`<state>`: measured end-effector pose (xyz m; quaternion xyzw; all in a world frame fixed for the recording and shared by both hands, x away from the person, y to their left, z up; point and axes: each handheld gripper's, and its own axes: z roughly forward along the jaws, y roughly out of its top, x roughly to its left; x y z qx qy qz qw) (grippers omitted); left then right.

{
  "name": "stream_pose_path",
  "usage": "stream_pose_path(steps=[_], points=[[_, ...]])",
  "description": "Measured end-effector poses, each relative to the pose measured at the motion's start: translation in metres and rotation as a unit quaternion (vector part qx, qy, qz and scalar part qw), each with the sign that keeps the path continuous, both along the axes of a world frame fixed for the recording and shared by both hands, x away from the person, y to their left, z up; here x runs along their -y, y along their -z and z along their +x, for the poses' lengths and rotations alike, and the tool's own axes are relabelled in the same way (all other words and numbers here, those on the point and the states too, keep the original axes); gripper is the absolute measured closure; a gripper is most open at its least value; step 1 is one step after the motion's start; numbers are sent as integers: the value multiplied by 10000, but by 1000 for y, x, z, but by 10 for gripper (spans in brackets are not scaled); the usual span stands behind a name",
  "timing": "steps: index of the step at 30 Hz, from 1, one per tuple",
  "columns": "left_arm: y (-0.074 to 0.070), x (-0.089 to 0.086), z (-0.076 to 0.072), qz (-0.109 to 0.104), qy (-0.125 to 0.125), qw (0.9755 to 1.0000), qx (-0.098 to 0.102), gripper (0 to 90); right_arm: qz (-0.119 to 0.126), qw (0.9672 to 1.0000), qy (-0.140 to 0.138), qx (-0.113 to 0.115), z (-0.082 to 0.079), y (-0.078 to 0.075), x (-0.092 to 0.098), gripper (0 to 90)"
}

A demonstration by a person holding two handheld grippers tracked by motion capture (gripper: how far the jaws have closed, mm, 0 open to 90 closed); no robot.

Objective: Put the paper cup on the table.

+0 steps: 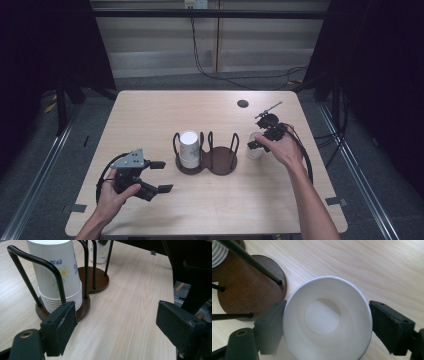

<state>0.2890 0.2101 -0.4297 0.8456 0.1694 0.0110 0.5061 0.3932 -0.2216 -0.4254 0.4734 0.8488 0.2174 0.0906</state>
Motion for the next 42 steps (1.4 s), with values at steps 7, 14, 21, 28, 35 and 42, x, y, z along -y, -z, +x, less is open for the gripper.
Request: stream_pose_path(steps=[7,14,21,28,35,42], points=[[0,0,0,0,-7,10000,1,166,220,9996,-14,169,-3,-2,0,149],[0,1,-1,27,-31,10000,13,166,593,9971,88,468,-6,-6,4,144],[-1,-1,-4,16,-48,10000,27,166,888,9932,317,689,-15,-8,13,137],[0,-5,-3,-4,-151,9999,12,166,1197,9859,527,1042,-28,-11,21,136],[1,-6,-4,-4,-177,9998,17,166,1381,9782,634,1414,-46,-12,17,138],[3,-7,-5,8,-316,9995,-42,164,1670,9669,729,1784,-67,-12,15,138]])
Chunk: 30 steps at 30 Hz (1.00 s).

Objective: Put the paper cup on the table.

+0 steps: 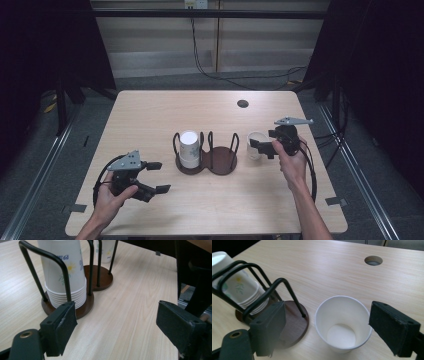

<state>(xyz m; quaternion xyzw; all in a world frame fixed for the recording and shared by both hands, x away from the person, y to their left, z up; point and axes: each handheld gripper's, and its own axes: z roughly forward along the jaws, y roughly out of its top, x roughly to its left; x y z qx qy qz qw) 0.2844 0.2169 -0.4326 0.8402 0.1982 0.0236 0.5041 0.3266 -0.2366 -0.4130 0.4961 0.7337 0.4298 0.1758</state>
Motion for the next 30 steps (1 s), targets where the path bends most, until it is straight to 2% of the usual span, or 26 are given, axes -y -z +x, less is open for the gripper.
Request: stream_pose_path(steps=[8,14,18,23,25,28,30], points=[[0,-2,0,-35,-64,10000,18,164,116,9997,29,208,-23,-1,-7,138],[2,0,-1,-15,-70,10000,12,164,127,9995,-94,285,-38,3,-20,140],[2,-2,-1,-53,-111,9999,16,164,123,9992,-221,314,-48,6,-28,141],[3,-2,-1,-154,-164,9997,-70,164,204,9988,-329,299,-62,17,-34,146],[3,-2,-1,-121,-152,9998,-45,164,234,9984,-375,340,-66,19,-37,148],[3,-2,-2,-146,-152,9998,-48,164,152,9984,-390,392,-73,20,-41,149],[3,-3,-2,-143,-148,9998,-29,164,229,9979,-423,436,-78,22,-42,149]])
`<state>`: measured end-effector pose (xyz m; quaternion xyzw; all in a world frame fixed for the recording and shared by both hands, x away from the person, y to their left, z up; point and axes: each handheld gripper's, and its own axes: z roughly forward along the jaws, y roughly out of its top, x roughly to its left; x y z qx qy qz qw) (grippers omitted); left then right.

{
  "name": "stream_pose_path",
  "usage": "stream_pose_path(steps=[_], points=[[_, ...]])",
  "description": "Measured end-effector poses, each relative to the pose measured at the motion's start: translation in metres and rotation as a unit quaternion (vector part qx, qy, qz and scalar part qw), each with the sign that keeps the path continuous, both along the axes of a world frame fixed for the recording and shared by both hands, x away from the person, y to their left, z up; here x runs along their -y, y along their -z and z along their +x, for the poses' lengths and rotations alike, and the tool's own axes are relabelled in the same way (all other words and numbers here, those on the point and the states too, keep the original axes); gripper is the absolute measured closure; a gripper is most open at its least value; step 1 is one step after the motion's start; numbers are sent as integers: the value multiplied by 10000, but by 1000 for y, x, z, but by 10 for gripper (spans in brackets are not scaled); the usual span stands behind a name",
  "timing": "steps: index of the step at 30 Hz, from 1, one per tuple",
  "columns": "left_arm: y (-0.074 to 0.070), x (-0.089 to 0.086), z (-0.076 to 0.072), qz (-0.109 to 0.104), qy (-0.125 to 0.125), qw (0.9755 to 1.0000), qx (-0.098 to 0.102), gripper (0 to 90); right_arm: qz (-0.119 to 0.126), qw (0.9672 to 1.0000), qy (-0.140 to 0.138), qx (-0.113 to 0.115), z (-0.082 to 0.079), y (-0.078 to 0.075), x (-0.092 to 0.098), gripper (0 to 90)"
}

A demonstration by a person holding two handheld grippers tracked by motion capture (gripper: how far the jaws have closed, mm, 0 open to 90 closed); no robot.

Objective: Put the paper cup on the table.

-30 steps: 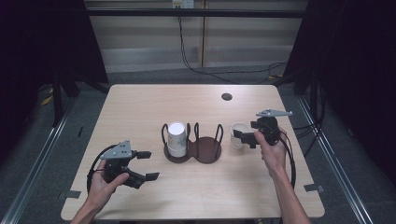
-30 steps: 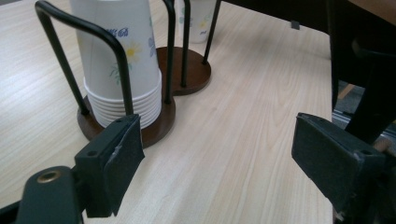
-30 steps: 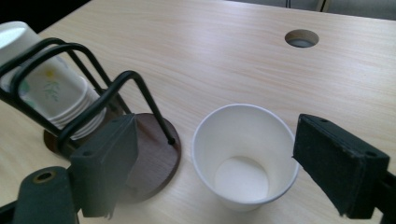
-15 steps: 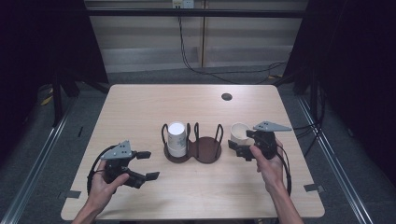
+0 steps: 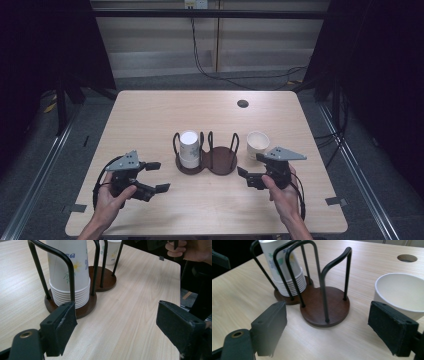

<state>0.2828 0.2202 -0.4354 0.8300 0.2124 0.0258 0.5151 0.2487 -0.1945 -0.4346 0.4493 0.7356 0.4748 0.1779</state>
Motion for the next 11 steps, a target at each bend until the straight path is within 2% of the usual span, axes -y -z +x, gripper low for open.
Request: stream_pose_path(steps=[3,11], points=[[0,-1,0,18,0,10000,6,163,93,10000,10,9,-4,5,-1,149],[3,0,0,36,-7,10000,21,164,85,9999,-16,130,-13,11,-4,148]])
